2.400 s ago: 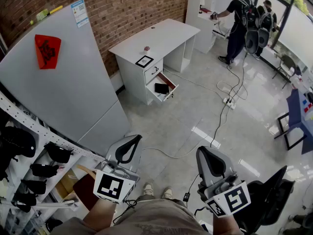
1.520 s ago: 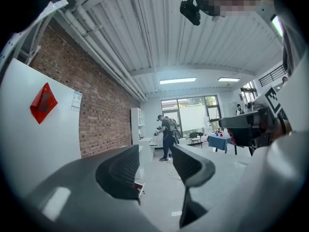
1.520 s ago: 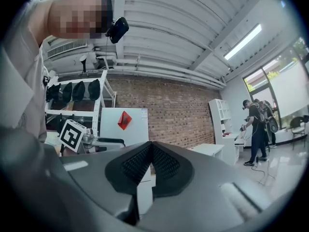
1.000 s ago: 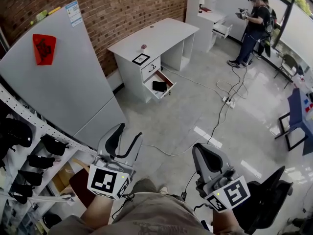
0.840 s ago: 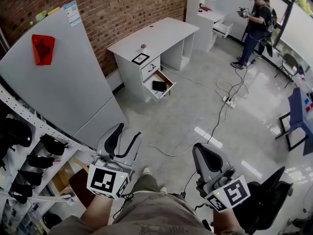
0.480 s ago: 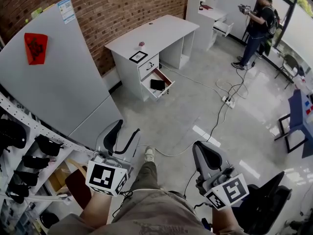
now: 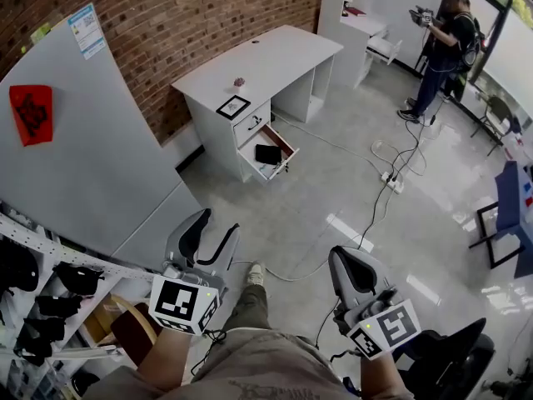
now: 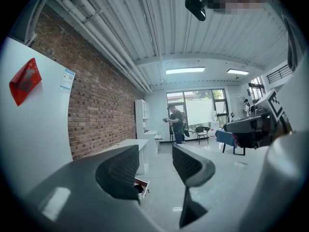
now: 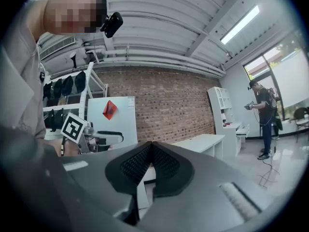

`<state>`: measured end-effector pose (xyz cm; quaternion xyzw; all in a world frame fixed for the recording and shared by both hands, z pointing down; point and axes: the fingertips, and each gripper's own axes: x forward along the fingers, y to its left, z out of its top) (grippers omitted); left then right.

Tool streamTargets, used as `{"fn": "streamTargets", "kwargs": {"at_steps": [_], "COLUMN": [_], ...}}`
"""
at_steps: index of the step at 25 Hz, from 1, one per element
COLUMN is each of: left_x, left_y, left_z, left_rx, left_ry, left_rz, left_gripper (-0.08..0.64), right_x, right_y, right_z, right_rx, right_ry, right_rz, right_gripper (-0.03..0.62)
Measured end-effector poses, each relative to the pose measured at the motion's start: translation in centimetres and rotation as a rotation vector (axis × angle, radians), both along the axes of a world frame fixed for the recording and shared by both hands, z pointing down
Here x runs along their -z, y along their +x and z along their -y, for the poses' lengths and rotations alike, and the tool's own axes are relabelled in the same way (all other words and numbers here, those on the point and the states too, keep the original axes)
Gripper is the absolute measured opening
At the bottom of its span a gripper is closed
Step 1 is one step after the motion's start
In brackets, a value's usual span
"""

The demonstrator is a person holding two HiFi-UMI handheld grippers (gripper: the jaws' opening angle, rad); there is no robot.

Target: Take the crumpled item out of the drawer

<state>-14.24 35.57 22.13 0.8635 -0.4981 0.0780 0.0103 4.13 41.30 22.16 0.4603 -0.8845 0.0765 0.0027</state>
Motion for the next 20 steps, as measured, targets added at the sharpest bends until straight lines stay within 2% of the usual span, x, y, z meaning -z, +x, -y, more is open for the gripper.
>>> {"fn": "streamTargets", "kwargs": {"at_steps": [14, 20], "left_x": [-4.2, -6.8], "left_y": [-3.3, -2.9], "left_z": [24.8, 32.6], "left_rx": [-0.085, -0.137], "left_ry": [-0.094, -0.120], "left_rz": [0.067, 0.117], "left_gripper": [0.209, 0.209], "right_x": [-2.8, -4.1], "right_y": [-3.7, -3.5], "right_z": [24.0, 30.6], "right_rx": [-0.065, -0.114], "right_ry": [-0.111, -0.124], "right_rz": [-0.037, -0.057], "right_gripper": [0.028, 0.028]}}
